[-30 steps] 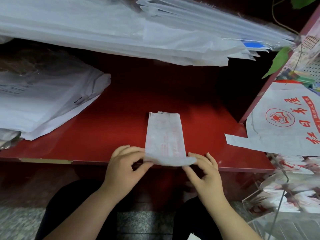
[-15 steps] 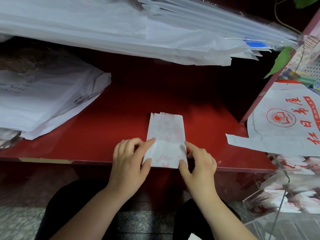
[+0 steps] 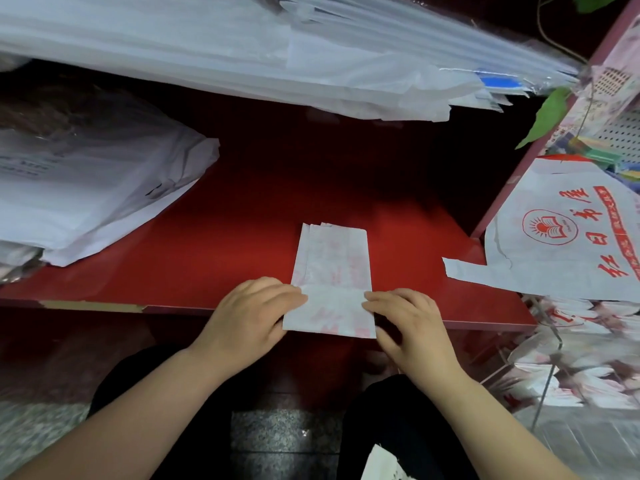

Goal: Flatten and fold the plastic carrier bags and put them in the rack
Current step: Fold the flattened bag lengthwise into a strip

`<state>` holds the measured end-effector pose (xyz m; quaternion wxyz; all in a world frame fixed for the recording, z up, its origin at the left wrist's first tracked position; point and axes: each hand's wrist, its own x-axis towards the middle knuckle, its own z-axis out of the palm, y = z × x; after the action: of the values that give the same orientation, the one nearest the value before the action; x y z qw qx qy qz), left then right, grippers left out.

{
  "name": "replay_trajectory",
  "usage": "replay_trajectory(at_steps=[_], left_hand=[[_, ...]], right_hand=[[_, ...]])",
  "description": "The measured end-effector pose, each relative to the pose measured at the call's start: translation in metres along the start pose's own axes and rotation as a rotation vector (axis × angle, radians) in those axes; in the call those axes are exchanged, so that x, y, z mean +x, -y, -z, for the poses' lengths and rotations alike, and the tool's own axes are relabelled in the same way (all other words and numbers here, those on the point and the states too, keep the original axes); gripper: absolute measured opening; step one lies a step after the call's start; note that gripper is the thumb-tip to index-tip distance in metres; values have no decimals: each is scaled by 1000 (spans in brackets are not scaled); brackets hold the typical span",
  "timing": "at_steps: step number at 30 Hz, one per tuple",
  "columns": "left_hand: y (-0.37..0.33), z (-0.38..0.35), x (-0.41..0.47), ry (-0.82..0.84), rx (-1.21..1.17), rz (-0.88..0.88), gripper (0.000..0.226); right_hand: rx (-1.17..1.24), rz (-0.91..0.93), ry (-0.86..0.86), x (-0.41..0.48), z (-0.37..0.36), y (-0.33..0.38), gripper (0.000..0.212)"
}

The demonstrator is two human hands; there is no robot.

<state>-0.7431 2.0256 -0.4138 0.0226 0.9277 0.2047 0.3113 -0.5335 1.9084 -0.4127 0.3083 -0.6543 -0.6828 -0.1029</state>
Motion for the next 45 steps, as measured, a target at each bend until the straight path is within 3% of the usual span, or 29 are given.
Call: replay_trajectory(at_steps=[3, 9, 12, 14, 15, 16, 19, 22, 23, 27, 33, 37, 41, 43, 45], left_hand=[[-5, 1, -4, -46, -124, 60, 29], [-9, 1, -5, -80, -405, 358, 17], [-15, 6, 6, -104, -387, 457, 11], [-20, 6, 12, -162, -308, 413, 38], [-19, 4, 14, -189, -262, 398, 42], [-19, 2, 15, -201, -243, 398, 41], [-22, 0, 21, -211, -259, 489, 25], [-26, -3, 29, -208, -245, 589, 16], [-26, -3, 32, -191, -218, 624, 11], [-28, -4, 37, -172, -94, 692, 23], [-25, -12, 37, -130, 48, 589, 47], [-20, -12, 31, -136, 142, 315, 31], [-9, -10, 19, 98, 178, -10, 55], [-4, -7, 14, 175, 202, -51, 60], [-2, -6, 11, 179, 170, -48, 56]], right_hand=[[106, 6, -40, 0, 2, 2, 17], [340, -199, -41, -7, 1, 4, 13], [307, -246, -106, -5, -3, 7, 25], [324, -320, -150, -3, -3, 13, 27], [322, -359, -156, -1, -4, 15, 16], [334, -397, -147, 1, -4, 17, 7], [356, -529, -173, 6, -9, 21, 28], [290, -582, -225, 18, -11, 26, 3], [267, -597, -221, 21, -12, 27, 5], [27, -625, -188, 30, -13, 31, 17], [-151, -555, -200, 31, -24, 32, 26], [-160, -321, -153, 26, -20, 26, 30], [-135, -61, 24, 12, -13, 12, 39], [-186, 19, 125, 5, -9, 6, 49], [-176, 60, 134, 0, -7, 0, 46]])
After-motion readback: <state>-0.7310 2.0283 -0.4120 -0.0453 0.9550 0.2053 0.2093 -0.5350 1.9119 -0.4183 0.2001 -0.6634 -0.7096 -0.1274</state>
